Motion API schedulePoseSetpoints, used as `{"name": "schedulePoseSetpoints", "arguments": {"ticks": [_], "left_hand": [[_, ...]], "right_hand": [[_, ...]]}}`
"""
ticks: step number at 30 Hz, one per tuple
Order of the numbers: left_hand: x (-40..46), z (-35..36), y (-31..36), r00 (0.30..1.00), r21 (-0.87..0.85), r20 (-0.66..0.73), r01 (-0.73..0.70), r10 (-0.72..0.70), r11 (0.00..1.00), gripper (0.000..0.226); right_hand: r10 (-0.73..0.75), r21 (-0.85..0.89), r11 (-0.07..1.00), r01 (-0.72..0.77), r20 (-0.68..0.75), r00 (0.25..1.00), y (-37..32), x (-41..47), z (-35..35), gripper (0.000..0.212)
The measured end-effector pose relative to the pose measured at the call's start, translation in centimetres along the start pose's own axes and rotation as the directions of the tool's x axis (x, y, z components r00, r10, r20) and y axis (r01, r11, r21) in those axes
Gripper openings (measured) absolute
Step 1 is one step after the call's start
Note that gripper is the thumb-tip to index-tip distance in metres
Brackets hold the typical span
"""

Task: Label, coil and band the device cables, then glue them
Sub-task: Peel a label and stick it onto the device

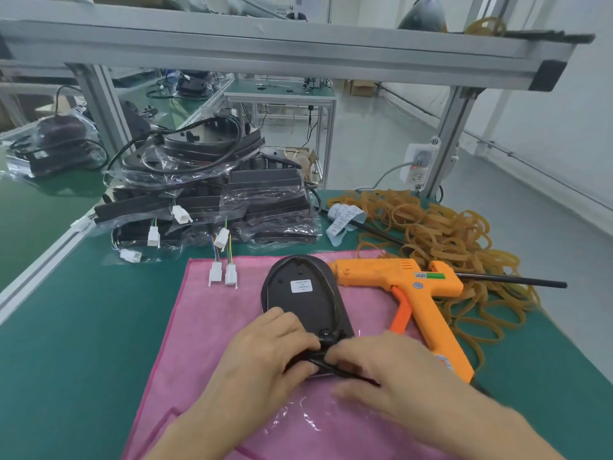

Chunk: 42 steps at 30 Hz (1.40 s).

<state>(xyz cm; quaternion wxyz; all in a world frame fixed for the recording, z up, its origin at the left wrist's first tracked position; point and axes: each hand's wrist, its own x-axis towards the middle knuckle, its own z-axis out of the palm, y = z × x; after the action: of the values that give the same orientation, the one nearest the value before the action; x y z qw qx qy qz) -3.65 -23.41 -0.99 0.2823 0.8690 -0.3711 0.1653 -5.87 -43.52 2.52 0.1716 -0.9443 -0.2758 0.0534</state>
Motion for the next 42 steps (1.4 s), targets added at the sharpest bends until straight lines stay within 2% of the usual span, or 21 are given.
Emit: {"name": "schedulePoseSetpoints", "arguments": {"ticks": [3, 5, 7, 10, 13, 17, 20, 22, 24, 25, 27, 30, 32, 34, 36, 38, 40, 42], "left_hand": [[-0.2, -0.7, -1.4, 0.994, -0.167, 0.033, 0.110, -0.106, 0.980, 0.026], [-0.4, -1.5, -2.7, 0.975, -0.274, 0.067, 0.221, -0.211, 0.936, 0.029], [-0.5, -1.9, -3.4, 0.961, -0.301, 0.082, 0.276, -0.264, 0.913, 0.029], [-0.5, -1.5, -3.2, 0.974, -0.177, 0.070, 0.226, -0.217, 0.958, 0.025], [-0.8, -1.4, -2.8, 0.994, 0.015, 0.067, 0.089, -0.090, 0.996, 0.019], [-0.7, -2.0, -2.5, 0.994, 0.127, 0.110, 0.003, -0.017, 0.992, 0.015], [-0.5, -2.0, -1.9, 0.989, 0.218, 0.149, -0.054, 0.021, 0.974, 0.017], [-0.5, -2.0, -1.8, 0.988, 0.258, 0.151, -0.079, 0.041, 0.963, 0.018], [-0.6, -2.0, -1.7, 0.989, 0.297, 0.135, -0.104, 0.066, 0.949, 0.014], [-0.6, -1.9, -1.6, 0.988, 0.312, 0.129, -0.121, 0.084, 0.942, 0.011], [-0.4, -1.8, -1.5, 0.986, 0.333, 0.127, -0.141, 0.104, 0.932, 0.021], [-0.4, -1.6, -1.6, 0.982, 0.348, 0.108, -0.186, 0.157, 0.919, 0.025], [-0.5, -1.3, -1.7, 0.980, 0.324, 0.067, -0.198, 0.186, 0.925, 0.024], [-0.7, -0.7, -1.7, 0.982, 0.286, 0.004, -0.184, 0.191, 0.940, 0.023], [-1.0, 0.1, -1.7, 0.975, 0.237, -0.084, -0.180, 0.205, 0.955, 0.020], [-1.3, 1.0, -1.6, 0.967, 0.236, -0.142, -0.174, 0.211, 0.956, 0.018], [-1.6, 1.8, -1.5, 0.965, 0.277, -0.174, -0.143, 0.197, 0.950, 0.028], [-1.7, 2.2, -1.3, 0.963, 0.316, -0.186, -0.130, 0.196, 0.940, 0.035]], "right_hand": [[-0.097, -0.162, 0.983, 0.091, -0.024, 0.995, 0.4, -1.3, 0.8, 0.031], [-0.169, -0.158, 0.976, 0.151, -0.109, 0.980, 1.0, -1.9, 0.9, 0.026], [-0.208, -0.178, 0.967, 0.185, -0.122, 0.970, 1.3, -2.2, 1.1, 0.025], [-0.198, -0.271, 0.947, 0.170, -0.080, 0.977, 0.8, -2.4, 0.9, 0.023], [-0.200, -0.319, 0.935, 0.159, -0.101, 0.975, 0.4, -2.8, 0.4, 0.019], [-0.123, -0.367, 0.928, 0.061, -0.148, 0.981, -0.3, -2.0, -1.1, 0.015], [-0.025, -0.439, 0.899, -0.013, -0.080, 0.997, 0.0, -0.5, -2.4, 0.024], [-0.040, -0.499, 0.866, -0.026, -0.122, 0.992, 0.4, 0.5, -2.8, 0.011], [-0.054, -0.490, 0.869, -0.063, -0.221, 0.974, 0.7, 1.6, -3.0, 0.012], [-0.052, -0.489, 0.870, -0.069, -0.231, 0.972, 0.8, 2.2, -3.2, 0.014], [-0.089, -0.497, 0.868, -0.010, -0.177, 0.980, 1.2, 3.4, -2.9, 0.014], [-0.059, -0.250, 0.968, 0.033, -0.097, 0.994, 2.7, 4.0, -1.8, 0.026], [-0.001, -0.029, 1.000, -0.003, -0.139, 0.990, 3.2, 3.8, -1.3, 0.024], [0.069, 0.157, 0.987, -0.042, -0.175, 0.982, 3.5, 3.5, -0.8, 0.023], [0.164, 0.344, 0.936, -0.079, -0.224, 0.961, 3.5, 3.2, -0.1, 0.016], [0.298, 0.543, 0.831, -0.122, -0.250, 0.921, 3.5, 3.0, 0.7, 0.012], [0.392, 0.692, 0.703, -0.163, -0.186, 0.901, 3.8, 2.9, 1.3, 0.011], [0.441, 0.753, 0.621, -0.217, -0.106, 0.891, 4.2, 3.0, 1.4, 0.011]]}}
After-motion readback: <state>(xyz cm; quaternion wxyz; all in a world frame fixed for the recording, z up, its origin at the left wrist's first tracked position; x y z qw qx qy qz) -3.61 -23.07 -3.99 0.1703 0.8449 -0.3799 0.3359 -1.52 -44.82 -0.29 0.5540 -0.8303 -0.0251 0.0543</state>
